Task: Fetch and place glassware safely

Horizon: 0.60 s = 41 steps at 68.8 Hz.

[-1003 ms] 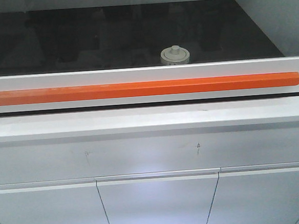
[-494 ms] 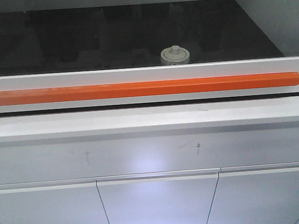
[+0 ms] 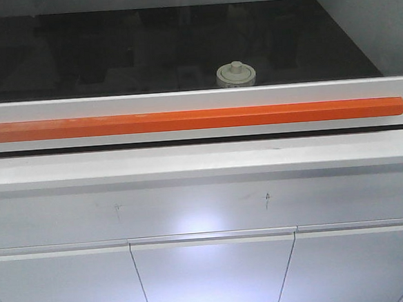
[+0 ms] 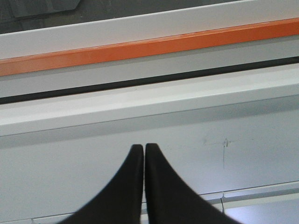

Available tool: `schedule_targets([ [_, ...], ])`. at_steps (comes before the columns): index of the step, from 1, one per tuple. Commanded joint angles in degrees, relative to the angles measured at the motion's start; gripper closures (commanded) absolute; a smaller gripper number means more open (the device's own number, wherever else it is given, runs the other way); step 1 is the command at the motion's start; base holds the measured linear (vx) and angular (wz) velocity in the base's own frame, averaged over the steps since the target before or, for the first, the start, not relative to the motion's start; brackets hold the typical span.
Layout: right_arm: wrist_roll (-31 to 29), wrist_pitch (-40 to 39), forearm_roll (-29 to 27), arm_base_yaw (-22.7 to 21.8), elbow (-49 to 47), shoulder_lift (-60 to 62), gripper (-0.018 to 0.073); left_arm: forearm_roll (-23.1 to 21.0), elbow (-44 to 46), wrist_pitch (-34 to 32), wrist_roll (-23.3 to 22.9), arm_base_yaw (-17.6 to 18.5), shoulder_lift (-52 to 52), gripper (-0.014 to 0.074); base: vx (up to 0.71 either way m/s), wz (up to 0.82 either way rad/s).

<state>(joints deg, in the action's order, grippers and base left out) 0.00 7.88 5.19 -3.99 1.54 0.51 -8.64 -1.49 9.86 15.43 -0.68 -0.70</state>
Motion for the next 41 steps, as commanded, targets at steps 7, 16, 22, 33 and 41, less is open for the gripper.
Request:
schedule_targets([
  [7,-0.32,-4.29,0.57,-0.28,1.11,0.51,0.0563,-0.41,-1.77,-4.01,-0.08,-0.19,-0.69,0.0594,0.0,0.0],
  [16,-0.32,-4.72,0.64,-0.28,1.11,0.51,0.0563,-0.41,-1.77,-4.01,-0.08,-0.19,-0.69,0.0594,0.0,0.0],
  [22,-0.6,-4.78,2.16,-0.34,1.11,0.51,0.0563,-0.48,-1.77,-4.13,-0.08,-0.19,-0.69,0.0594,0.0,0.0],
  [33,-0.54,-6.02,2.3,-0.34,1.11,0.51,0.0563,-0.93,-1.77,-6.53,-0.21,-0.19,-0.69,0.0594,0.0,0.0],
  [41,-0.5,-10.54,2.24,-0.34,1.11,0.51,0.0563,-3.58,-1.77,-11.75,-1.76,-0.19,-0.69,0.0594,0.0,0.0],
])
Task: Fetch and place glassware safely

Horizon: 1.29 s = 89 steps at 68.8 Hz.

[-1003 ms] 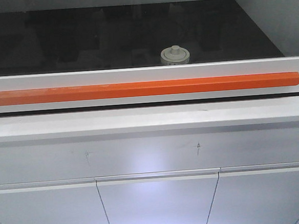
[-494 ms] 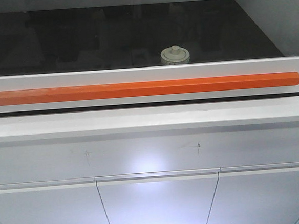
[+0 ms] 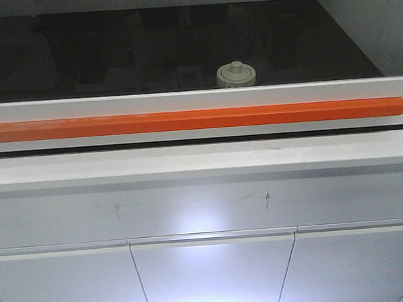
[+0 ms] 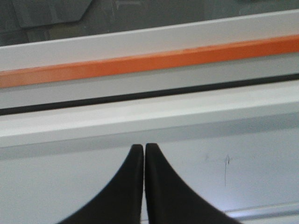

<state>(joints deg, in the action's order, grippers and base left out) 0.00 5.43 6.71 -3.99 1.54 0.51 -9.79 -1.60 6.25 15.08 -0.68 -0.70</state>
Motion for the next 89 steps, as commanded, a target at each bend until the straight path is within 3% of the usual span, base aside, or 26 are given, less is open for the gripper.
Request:
schedule_targets([
  [1,-0.5,-8.79,0.71,-0.34,1.05,0.51,0.0563,-2.98,-1.67,-8.79,-1.61,-0.19,-0.69,0.0594,0.0,0.0],
  [13,-0.55,-19.41,0.91,-0.34,0.51,0.51,0.0563,-4.32,0.1,-18.21,-2.73,-0.19,-0.69,0.0594,0.0,0.0],
  [20,-0.9,-21.49,1.16,-0.34,-2.48,0.51,0.0563,-4.28,3.57,-21.87,-2.73,-0.19,-0.4,0.0594,0.0,0.0],
  [34,-3.61,-21.48,1.31,-0.34,-14.01,-3.93,0.0563,-2.31,17.11,-21.75,-2.73,-0.19,5.41,0.0594,0.0,0.0],
  [58,-3.65,-22.77,1.26,-0.34,-37.66,-25.28,0.0563,4.11,42.48,-21.7,-2.73,-0.19,29.53,0.0594,0.0,0.0],
  [75,-3.47,-34.22,0.71,-0.28,-41.69,-37.5,0.0561,4.0,46.99,-25.97,-2.73,-0.19,42.02,0.0594,0.0,0.0],
  [89,1.77,-30.18,0.63,-0.28,-41.69,-45.47,0.056,3.63,46.99,-24.92,-2.8,-0.19,47.91,0.0594,0.0,0.0],
])
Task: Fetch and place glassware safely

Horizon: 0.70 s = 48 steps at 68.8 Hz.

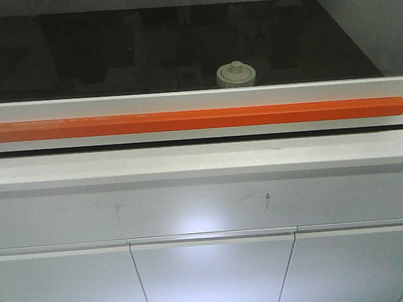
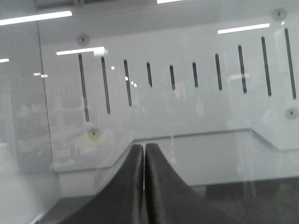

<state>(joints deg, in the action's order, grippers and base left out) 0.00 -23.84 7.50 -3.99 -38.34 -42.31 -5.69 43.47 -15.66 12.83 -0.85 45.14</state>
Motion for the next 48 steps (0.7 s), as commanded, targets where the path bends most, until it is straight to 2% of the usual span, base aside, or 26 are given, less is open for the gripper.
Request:
schedule_targets([
  [1,2.07,-0.31,-0.16,-0.28,-1.82,-3.3,0.056,-0.47,1.92,-2.61,-0.6,-0.02,2.43,0.0594,0.0,0.0],
  [10,4.47,5.7,-0.11,0.38,-1.82,-7.19,0.056,-0.47,1.92,2.23,-2.04,-0.02,5.94,0.0594,0.0,0.0],
  [19,4.37,8.17,0.36,5.64,-1.77,-10.66,0.056,-0.59,1.4,7.32,-2.29,-0.02,9.87,0.0594,0.0,0.0],
  [26,3.92,8.97,0.36,10.5,-1.61,-14.02,0.056,-0.53,-0.45,7.12,-4.73,-0.02,12.34,0.0594,0.0,0.0],
  [33,4.05,9.13,-0.41,12.44,-1.61,-18.26,0.056,-0.4,-3.87,3.74,-6.67,-0.02,13.77,0.0594,0.0,0.0],
  [39,4.41,6.54,-2.93,12.34,-1.25,-22.25,0.056,-0.4,-7.95,-0.67,-7.08,0.04,14.09,0.0596,0.0,0.0],
  [48,4.63,-9.6,-4.49,12.34,4.84,-26.47,0.056,-0.4,-13.79,-6.46,-7.07,0.16,14.09,0.0598,0.0,0.0],
])
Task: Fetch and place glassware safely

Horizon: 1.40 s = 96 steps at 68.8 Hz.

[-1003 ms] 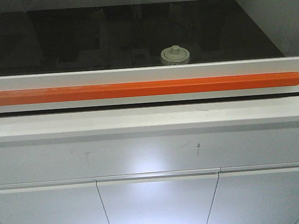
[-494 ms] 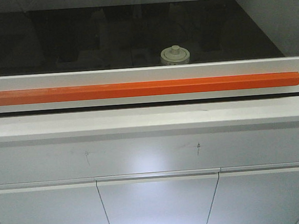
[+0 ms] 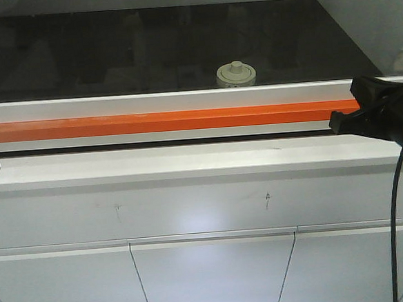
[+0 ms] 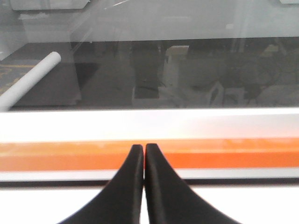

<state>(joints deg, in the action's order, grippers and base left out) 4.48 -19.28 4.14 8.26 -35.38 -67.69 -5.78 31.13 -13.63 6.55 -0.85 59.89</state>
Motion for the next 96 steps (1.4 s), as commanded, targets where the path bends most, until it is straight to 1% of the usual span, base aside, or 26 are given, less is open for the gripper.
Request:
schedule_targets([
  [1,0.15,-15.68,-1.12,0.09,3.13,-1.46,0.056,-0.31,-1.99,-9.01,-0.79,0.16,-0.67,0.0598,0.0,0.0],
  [9,-0.16,-26.37,-1.12,0.09,9.89,-4.66,0.056,0.02,-5.57,-13.71,-0.79,0.16,-0.61,0.0598,0.0,0.0],
  [16,-1.15,-32.23,-1.14,0.07,13.95,-7.13,0.056,1.3,-6.62,-16.01,-1.83,0.16,-0.18,0.0598,0.0,0.0],
  [20,-1.34,-34.5,-1.08,0.07,15.12,-8.52,0.056,3.62,-6.62,-17.33,-2.68,0.16,0.64,0.0598,0.0,0.0],
  [26,-2.2,-35.99,-1.08,0.02,15.43,-10.81,0.056,7.72,-6.62,-20.48,-6.55,0.16,2.61,0.0598,0.0,0.0],
  [27,-2.31,-36.61,-1.08,0.01,15.43,-11.16,0.056,8.31,-6.62,-21.06,-6.55,0.16,2.99,0.0598,0.0,0.0],
  [31,-2.76,-38.42,-1.16,0.01,15.43,-12.58,0.056,10.74,-6.62,-23.93,-8.87,0.16,4.67,0.0598,0.0,0.0],
  [39,-2.89,-43.27,-4.14,0.01,15.43,-15.77,0.056,13.48,-6.62,-30.08,-10.94,0.16,8.51,0.0597,0.0,0.0],
  [45,-3.92,-45.91,-6.83,0.01,15.43,-17.81,0.056,13.57,-6.62,-32.94,-11.02,0.16,11.52,0.0597,0.0,0.0],
  [49,-4.48,-47.3,-7.53,0.01,15.43,-19.15,0.056,13.57,-6.62,-34.27,-11.02,0.16,13.29,0.0597,0.0,0.0],
  [61,-7.45,-47.93,-6.95,0.01,15.43,-22.01,0.056,13.57,-6.62,-36.01,-10.59,0.16,16.78,0.0597,0.0,0.0],
  [76,-8.77,-48.93,-6.91,-0.04,15.24,-24.46,0.056,13.18,-6.62,-42.14,-10.17,0.16,21.32,0.0597,0.0,0.0],
  [83,-10.01,-49.22,-6.91,-0.04,15.17,-25.42,0.056,13.24,-6.62,-42.16,-10.36,0.16,22.52,0.0597,0.0,0.0],
  [96,-10.0,-49.22,-6.56,-0.04,12.85,-26.8,0.056,13.24,-6.62,-42.3,-10.26,0.16,23.85,0.0597,0.0,0.0],
])
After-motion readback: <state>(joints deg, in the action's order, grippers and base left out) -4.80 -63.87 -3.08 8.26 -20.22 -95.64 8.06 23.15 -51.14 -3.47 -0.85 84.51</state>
